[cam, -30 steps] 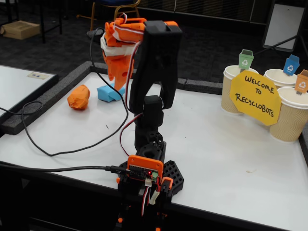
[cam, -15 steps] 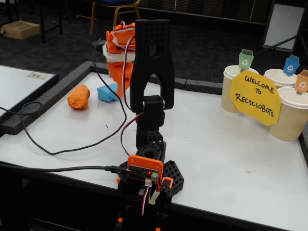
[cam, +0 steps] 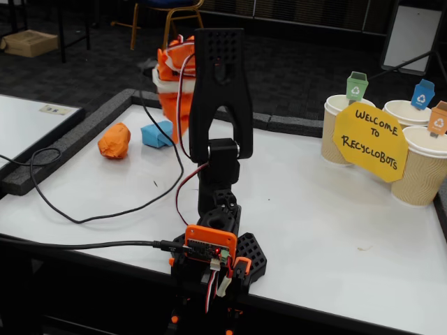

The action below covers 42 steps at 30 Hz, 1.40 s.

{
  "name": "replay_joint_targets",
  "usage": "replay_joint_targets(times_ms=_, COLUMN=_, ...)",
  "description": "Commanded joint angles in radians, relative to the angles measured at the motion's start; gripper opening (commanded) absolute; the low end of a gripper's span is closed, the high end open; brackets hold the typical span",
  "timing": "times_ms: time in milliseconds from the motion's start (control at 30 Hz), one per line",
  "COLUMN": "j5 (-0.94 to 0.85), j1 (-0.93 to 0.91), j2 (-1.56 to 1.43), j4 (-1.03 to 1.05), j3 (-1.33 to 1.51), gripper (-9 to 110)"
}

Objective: Sort rubbish by color.

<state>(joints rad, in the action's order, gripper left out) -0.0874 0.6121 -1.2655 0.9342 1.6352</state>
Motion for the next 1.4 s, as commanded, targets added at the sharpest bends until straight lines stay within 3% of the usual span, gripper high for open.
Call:
replay_joint_targets(times_ms=0, j5=-0.006, j1=0.041, j2=-0.049, j4=-0.009, j3=-0.13, gripper=26)
replay_joint_targets(times_ms=267, j5=-0.006, j1=0.046, j2=-0.038, j4=-0.043, j3=-0.11, gripper=25)
replay_joint_targets(times_ms=467, j5=-0.006, j1=0.046, j2=0.017, j4=-0.078, j3=-0.129, gripper=10)
replay_joint_targets(times_ms=700, j5=-0.006, j1=0.046, j2=0.041, j4=-0.112, j3=-0.137, gripper=0)
replay_joint_targets(times_ms=833, j5=-0.006, j1=0.044, j2=0.025, j4=-0.046, j3=-0.183, gripper=0)
replay_joint_targets(times_ms=1367, j5=-0.005, j1=-0.04, j2=-0.614, j4=0.106, j3=0.054, gripper=0)
